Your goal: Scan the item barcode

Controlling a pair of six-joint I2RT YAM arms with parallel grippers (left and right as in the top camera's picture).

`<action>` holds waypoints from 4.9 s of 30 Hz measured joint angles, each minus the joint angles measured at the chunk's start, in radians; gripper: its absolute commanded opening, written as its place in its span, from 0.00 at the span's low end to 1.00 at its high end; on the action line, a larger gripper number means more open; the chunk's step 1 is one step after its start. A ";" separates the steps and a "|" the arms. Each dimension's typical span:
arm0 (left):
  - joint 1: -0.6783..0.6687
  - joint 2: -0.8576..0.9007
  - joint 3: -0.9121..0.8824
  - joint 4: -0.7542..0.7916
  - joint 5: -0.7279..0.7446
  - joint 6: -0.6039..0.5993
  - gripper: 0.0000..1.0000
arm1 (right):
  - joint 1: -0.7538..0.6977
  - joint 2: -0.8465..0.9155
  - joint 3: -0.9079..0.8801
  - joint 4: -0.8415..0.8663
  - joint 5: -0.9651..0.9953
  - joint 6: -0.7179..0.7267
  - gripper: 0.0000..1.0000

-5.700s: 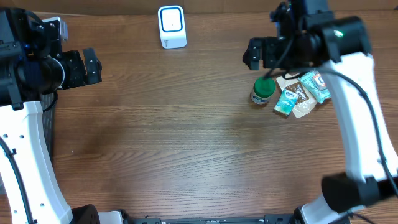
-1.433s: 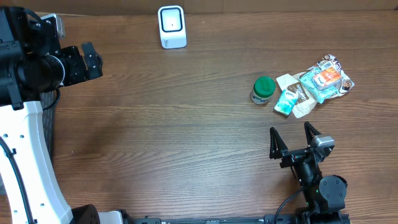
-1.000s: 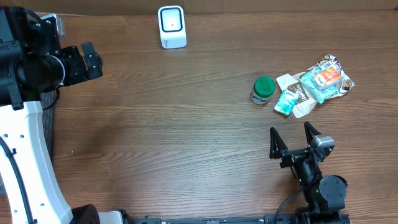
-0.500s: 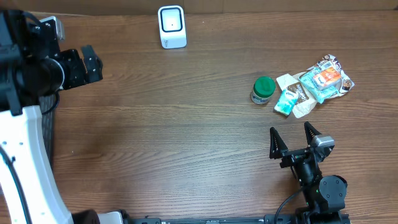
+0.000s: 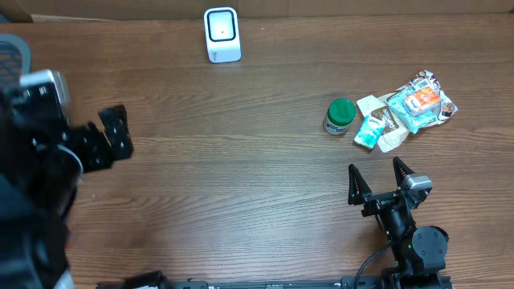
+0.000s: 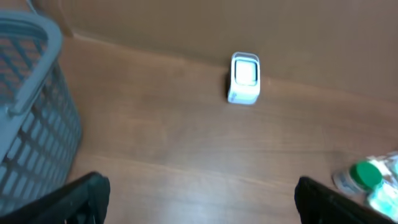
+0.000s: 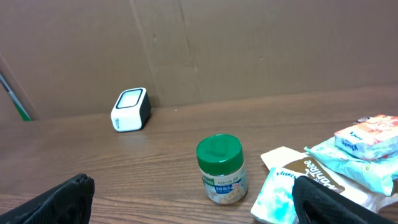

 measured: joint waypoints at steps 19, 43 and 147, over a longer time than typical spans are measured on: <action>0.000 -0.419 -1.155 1.092 0.091 0.000 0.99 | 0.000 -0.001 0.000 -0.001 0.000 0.000 1.00; 0.000 -0.805 -1.581 1.237 0.049 0.001 0.99 | 0.000 -0.001 0.000 -0.001 0.000 0.000 1.00; -0.148 -0.994 -1.581 1.075 0.001 0.001 1.00 | 0.000 -0.001 0.000 -0.001 0.000 0.001 1.00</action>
